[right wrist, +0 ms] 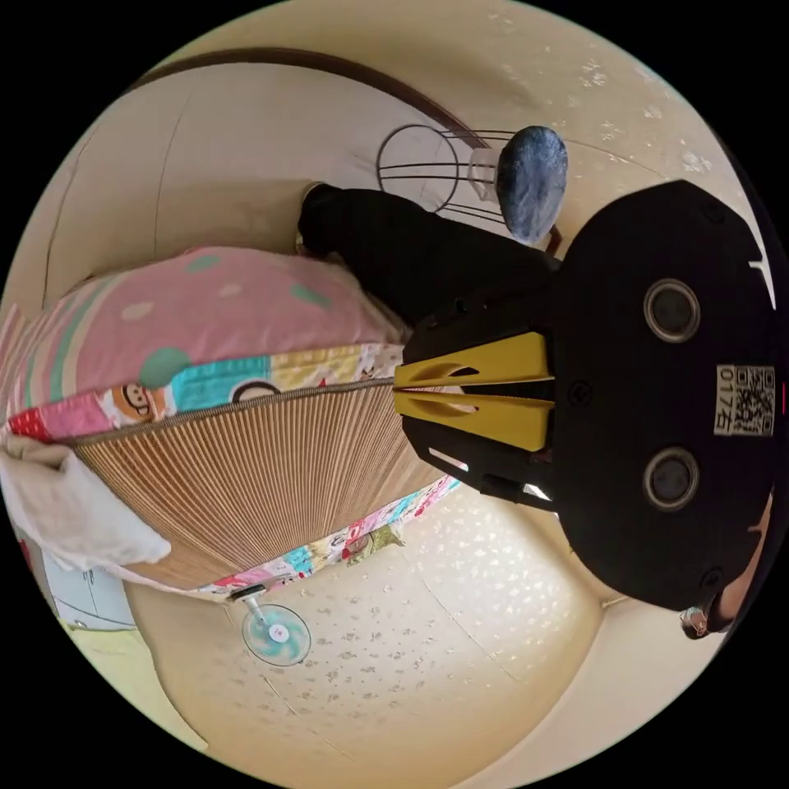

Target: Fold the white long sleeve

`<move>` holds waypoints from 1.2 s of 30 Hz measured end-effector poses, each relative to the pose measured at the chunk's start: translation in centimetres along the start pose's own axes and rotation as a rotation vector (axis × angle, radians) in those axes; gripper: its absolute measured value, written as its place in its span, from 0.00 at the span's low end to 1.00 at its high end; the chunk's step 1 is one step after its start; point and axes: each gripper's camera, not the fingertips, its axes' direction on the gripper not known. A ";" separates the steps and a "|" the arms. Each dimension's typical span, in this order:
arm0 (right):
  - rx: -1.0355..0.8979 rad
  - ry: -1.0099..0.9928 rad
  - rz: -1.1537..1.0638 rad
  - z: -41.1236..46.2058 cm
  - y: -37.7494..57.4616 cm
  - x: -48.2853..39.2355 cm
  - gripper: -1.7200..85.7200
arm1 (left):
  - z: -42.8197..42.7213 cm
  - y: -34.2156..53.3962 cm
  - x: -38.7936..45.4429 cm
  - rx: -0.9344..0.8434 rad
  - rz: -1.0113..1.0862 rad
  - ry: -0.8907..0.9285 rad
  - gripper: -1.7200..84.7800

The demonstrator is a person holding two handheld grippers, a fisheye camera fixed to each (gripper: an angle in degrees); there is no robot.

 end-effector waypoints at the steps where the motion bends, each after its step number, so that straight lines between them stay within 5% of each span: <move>1: -0.011 0.005 0.034 -0.5 0.1 0.6 0.03 | -0.3 0.8 -1.1 0.037 -0.006 -0.013 0.01; 11: -0.056 0.047 -0.070 -4.7 -5.1 -8.6 0.04 | -1.1 8.1 -10.6 0.324 0.033 0.148 0.01; 16: 0.162 0.272 -0.250 -10.1 -8.5 -21.7 0.06 | -0.4 10.8 -14.8 0.395 0.068 0.265 0.01; 21: 0.225 0.265 -0.309 -12.9 -12.1 -30.2 0.10 | -0.5 13.1 -17.4 0.434 0.130 0.271 0.01; 27: 0.105 0.380 -0.263 -10.5 -16.3 -33.8 0.10 | -2.1 15.9 -21.1 0.551 0.162 0.241 0.01; 32: -0.278 0.534 -0.226 -1.2 -17.2 -32.1 0.05 | -1.9 15.4 -23.7 0.590 0.142 0.205 0.01; 36: -0.309 0.472 -0.429 3.7 -12.7 -33.6 0.03 | -0.7 13.2 -23.9 0.566 0.159 0.174 0.01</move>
